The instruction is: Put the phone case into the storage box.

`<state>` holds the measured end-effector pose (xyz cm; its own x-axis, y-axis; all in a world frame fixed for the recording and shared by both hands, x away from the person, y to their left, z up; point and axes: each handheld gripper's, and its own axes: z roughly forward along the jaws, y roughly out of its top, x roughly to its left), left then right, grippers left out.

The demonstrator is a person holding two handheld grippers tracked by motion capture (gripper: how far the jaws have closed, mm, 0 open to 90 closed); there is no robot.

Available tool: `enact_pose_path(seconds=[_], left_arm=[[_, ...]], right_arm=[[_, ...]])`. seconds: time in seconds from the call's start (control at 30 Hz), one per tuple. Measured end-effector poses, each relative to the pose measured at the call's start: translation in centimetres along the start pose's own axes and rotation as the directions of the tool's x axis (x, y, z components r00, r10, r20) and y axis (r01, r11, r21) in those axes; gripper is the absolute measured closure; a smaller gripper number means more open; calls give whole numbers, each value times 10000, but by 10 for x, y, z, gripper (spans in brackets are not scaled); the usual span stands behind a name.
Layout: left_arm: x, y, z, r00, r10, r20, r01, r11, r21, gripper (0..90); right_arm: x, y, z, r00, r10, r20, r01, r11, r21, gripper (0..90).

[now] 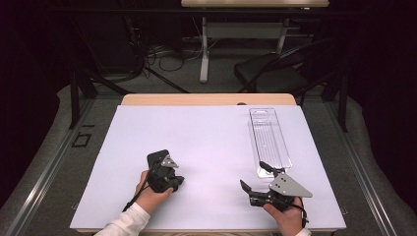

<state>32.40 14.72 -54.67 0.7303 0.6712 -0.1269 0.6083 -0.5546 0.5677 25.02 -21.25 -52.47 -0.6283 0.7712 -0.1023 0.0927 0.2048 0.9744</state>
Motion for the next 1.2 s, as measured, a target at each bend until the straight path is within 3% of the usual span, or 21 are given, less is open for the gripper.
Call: enact_pose_path(seconds=[0.4, 0.63, 1.2], left_arm=[[3, -26, -20, 9996, -109, -271, 111, 9999, 59, 900], [9, -40, -31, 9984, -375, -414, 377, 9993, 39, 900], [35, -64, -51, 9874, -1376, -779, 1346, 9900, -425, 900]], right_arm=[[0, 0, 0, 10000, 25, 4, -25, 10000, 8, 142], [0, 0, 0, 10000, 35, 2, -35, 10000, 20, 142], [0, 0, -1, 10000, 28, 15, -28, 10000, 11, 142]])
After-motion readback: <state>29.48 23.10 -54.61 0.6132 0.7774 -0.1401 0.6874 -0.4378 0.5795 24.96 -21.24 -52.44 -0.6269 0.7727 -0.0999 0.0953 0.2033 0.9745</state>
